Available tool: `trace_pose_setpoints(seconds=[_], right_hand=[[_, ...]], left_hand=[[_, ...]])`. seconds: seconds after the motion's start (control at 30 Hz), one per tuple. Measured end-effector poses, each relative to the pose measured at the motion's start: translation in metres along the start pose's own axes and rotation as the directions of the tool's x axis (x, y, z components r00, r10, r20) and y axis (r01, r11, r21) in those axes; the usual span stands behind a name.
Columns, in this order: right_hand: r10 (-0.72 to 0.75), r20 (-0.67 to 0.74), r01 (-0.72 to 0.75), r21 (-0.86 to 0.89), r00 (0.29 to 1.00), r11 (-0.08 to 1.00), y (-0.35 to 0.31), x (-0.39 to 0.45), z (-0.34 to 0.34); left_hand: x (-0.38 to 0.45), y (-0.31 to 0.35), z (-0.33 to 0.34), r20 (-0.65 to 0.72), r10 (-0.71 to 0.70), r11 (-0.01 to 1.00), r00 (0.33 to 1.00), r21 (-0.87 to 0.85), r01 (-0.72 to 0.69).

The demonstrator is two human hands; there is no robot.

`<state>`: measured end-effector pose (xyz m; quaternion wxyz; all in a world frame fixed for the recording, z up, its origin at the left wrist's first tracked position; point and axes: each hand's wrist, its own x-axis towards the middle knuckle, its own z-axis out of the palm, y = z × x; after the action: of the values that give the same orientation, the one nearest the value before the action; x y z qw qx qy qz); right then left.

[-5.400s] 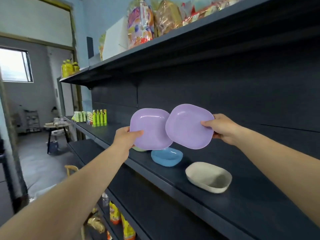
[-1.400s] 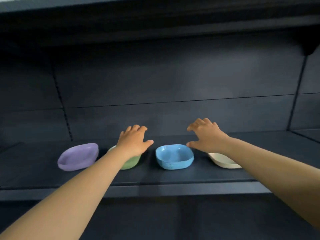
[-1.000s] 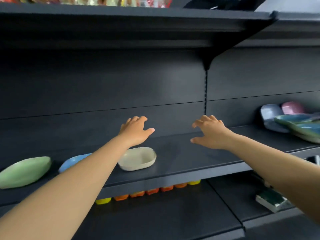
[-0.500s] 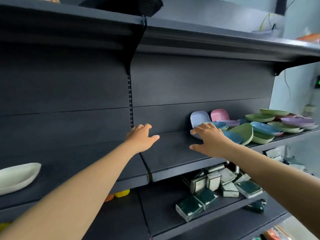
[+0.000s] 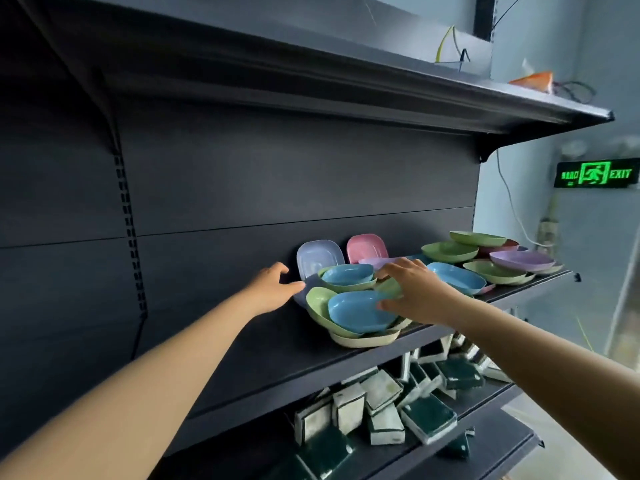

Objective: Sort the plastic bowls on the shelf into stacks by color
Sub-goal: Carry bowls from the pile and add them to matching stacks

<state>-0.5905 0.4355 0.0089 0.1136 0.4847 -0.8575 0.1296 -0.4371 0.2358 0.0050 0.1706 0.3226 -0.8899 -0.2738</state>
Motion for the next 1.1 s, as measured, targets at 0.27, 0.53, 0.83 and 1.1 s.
trace_pose_setpoints(seconds=[0.27,0.53,0.83,1.1], right_hand=[[-0.079,0.232,0.069,0.050,0.969,0.996,0.070,0.084,0.016],[-0.260,0.509,0.275,0.046,0.821,0.960,0.080,0.162,0.024],[-0.425,0.628,0.443,0.140,0.652,0.886,0.076,0.193,0.050],[-0.525,0.569,0.474,0.252,0.633,0.844,0.078,0.202,0.074]], left_hand=[[0.063,0.015,0.035,0.106,-0.204,0.973,0.973,-0.083,0.213],[0.075,0.021,0.052,0.176,-0.430,0.882,0.885,-0.128,0.454],[0.070,0.019,0.076,0.010,-0.549,0.805,0.836,-0.265,0.531],[0.065,0.020,0.084,-0.092,-0.599,0.749,0.796,-0.416,0.515]])
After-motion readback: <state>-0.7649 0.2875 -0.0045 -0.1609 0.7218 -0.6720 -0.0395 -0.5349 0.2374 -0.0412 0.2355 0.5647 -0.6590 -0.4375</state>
